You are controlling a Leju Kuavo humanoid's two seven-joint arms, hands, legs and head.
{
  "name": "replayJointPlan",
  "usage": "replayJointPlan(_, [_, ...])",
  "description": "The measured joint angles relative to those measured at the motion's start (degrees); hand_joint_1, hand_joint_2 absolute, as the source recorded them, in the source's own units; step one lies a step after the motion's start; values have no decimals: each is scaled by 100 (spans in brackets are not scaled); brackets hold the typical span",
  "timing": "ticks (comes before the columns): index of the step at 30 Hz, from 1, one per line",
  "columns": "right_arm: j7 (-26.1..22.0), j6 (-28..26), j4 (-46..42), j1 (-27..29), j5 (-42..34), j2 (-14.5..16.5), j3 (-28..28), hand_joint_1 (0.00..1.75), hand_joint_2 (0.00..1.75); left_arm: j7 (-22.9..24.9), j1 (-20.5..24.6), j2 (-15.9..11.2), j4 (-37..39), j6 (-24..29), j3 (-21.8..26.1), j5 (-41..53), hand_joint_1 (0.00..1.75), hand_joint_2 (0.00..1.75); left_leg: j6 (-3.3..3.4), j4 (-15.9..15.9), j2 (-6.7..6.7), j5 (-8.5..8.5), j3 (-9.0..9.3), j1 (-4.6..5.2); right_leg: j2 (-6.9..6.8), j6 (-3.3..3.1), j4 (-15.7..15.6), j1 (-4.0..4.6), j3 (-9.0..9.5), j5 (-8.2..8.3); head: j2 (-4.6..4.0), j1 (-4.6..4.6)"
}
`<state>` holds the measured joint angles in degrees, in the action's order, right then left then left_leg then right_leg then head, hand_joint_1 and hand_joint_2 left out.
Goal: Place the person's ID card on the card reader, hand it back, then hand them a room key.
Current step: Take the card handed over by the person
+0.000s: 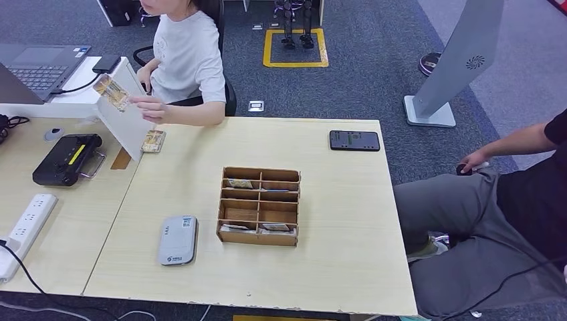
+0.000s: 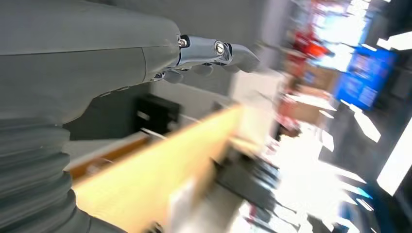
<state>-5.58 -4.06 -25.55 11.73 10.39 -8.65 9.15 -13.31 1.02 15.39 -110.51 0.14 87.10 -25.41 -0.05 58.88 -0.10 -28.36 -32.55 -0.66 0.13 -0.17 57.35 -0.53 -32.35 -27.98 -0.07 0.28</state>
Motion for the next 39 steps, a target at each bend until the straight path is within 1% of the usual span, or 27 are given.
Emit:
replayJointPlan(2, [489,161,-626,358,110,-25,-151,0,175,-487,-78,-303,23,-137,-378,138,0,175,0,-1,-1,0,-1,-2,-2,-3,0,2,2,-2,0,-1])
replayJointPlan(4, [741,309,-1167,648,313,-26,-328,0,175,-986,-213,-601,34,-250,-924,369,0,175,-1,-1,0,0,-3,-5,0,-5,1,5,0,-2,0,-1])
replayJointPlan(6, [733,431,-1515,799,543,-12,-508,0,175,-1431,-371,-878,41,-368,-1558,628,0,175,-1,-2,6,1,-3,-6,4,-7,1,9,0,-1,0,-1])
replayJointPlan(8, [553,554,-1697,828,789,16,-698,0,175,-1841,-608,-1222,41,-546,-2284,1197,0,175,-1,-2,18,1,2,-6,14,-9,1,13,-9,1,0,1])
replayJointPlan(9, [420,610,-1718,805,910,31,-794,0,175,-2003,-751,-1457,41,-619,-2711,1734,0,175,-1,-1,20,1,3,-6,16,-9,0,13,-15,1,0,1])
replayJointPlan(10, [271,658,-1681,754,1027,45,-885,0,175,-2113,-874,-1724,41,-631,-3207,2468,0,175,-1,-1,15,3,3,-5,11,-8,0,13,-20,2,0,1])
replayJointPlan(12, [-11,688,-1461,576,1232,73,-1041,0,175,-2119,-1031,-2246,45,-388,-4229,3968,0,175,-1,0,3,8,-1,-3,-1,-7,0,11,-18,5,0,2])
replayJointPlan(14, [-212,640,-1151,375,1393,102,-1175,0,175,-1997,-1138,-2730,72,107,-5140,5024,0,175,-1,0,16,9,0,-3,8,-15,0,10,-13,15,0,0])
replayJointPlan(16, [-315,578,-877,260,1490,125,-1297,0,175,-1887,-1210,-3167,126,559,-5877,5621,0,175,-2,1,29,9,2,-2,18,-21,0,10,-13,22,0,-3])
replayJointPlan(17, [-340,558,-768,231,1520,134,-1351,0,175,-1845,-1225,-3354,154,696,-6188,5795,0,175,-2,2,28,10,2,-2,18,-20,0,9,-12,22,0,-4])
replayJointPlan(19, [-369,533,-593,185,1552,150,-1445,0,175,-1791,-1254,-3648,201,805,-6700,5953,0,175,-2,2,26,9,-2,-2,18,-18,0,9,-8,21,0,-3])
replayJointPlan(21, [-388,522,-464,145,1563,166,-1513,0,175,-1759,-1276,-3854,243,833,-7084,6010,0,175,-2,2,28,9,-5,-3,21,-18,0,10,-7,19,0,-4])
replayJointPlan(24, [-402,520,-338,110,1569,179,-1576,0,175,-1743,-1295,-4059,286,856,-7400,6029,0,175,-2,2,26,7,-7,-3,20,-14,0,10,-8,14,0,-4])
replayJointPlan(31, [-435,533,-157,44,1654,200,-1664,0,175,-1673,-1319,-4336,349,955,-7742,6176,0,175,-3,1,25,5,-8,-3,19,-8,0,10,-7,9,0,-4])
replayJointPlan(36, [-764,487,197,-160,1934,223,-1767,0,175,-1335,-1345,-4681,395,1439,-8035,6934,0,175,-3,1,26,6,-6,-4,21,-8,1,11,-6,9,0,-4])
replayJointPlan(39, [-939,410,484,-321,2031,225,-1805,0,175,-1149,-1385,-4899,435,1581,-8165,7223,0,175,-3,1,24,6,-6,-4,19,-8,1,11,-5,9,0,-4])
